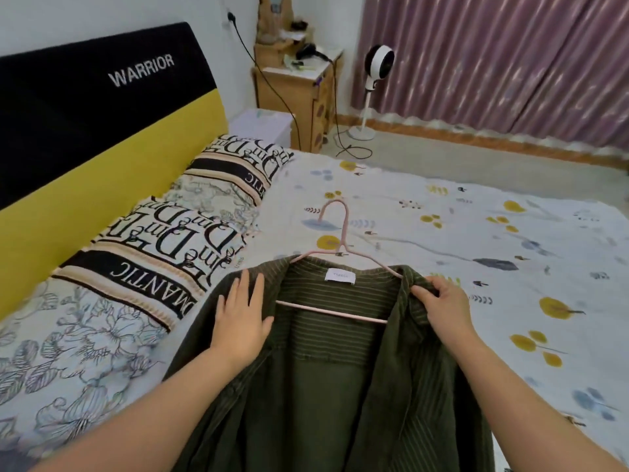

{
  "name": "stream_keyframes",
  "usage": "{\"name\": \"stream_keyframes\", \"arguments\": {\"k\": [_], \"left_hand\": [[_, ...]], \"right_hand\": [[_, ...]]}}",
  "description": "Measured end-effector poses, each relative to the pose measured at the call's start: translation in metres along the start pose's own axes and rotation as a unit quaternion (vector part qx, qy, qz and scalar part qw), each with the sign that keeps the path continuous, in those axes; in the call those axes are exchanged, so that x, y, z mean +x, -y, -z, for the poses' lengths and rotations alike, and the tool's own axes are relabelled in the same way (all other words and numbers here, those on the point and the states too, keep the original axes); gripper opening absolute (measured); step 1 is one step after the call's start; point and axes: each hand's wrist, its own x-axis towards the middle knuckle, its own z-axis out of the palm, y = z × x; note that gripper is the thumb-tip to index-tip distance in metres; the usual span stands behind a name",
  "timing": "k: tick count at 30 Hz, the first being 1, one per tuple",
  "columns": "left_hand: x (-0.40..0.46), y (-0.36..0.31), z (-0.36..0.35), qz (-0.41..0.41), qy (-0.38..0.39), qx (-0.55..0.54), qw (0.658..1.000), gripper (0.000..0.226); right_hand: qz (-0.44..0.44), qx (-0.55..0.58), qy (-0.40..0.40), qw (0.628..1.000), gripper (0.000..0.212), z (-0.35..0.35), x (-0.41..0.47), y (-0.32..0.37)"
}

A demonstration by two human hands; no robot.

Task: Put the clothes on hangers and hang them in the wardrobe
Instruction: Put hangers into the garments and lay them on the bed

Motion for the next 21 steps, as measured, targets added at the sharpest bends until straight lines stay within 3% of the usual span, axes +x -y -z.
{"name": "stream_keyframes", "arguments": {"k": [8, 13, 16, 21], "left_hand": [[0.044, 0.009, -0.132, 0.002, 0.264, 0.058, 0.963, 0.071], [0.063, 0.015, -0.188, 0.039, 0.334, 0.036, 0.941, 0.069], [0.069, 0.015, -0.210, 0.057, 0.354, 0.033, 0.933, 0.070], [0.073, 0.010, -0.236, 0.082, 0.360, 0.057, 0.928, 0.075]], "right_hand": [[-0.081, -0.130, 0.066, 0.986, 0.014, -0.101, 0.091, -0.097], [-0.105, -0.202, 0.101, 0.969, 0.030, -0.152, 0.101, -0.142], [-0.081, -0.319, 0.112, 0.938, 0.055, -0.175, 0.076, -0.145], [-0.094, -0.411, 0.248, 0.872, 0.073, -0.204, 0.024, -0.151]]}}
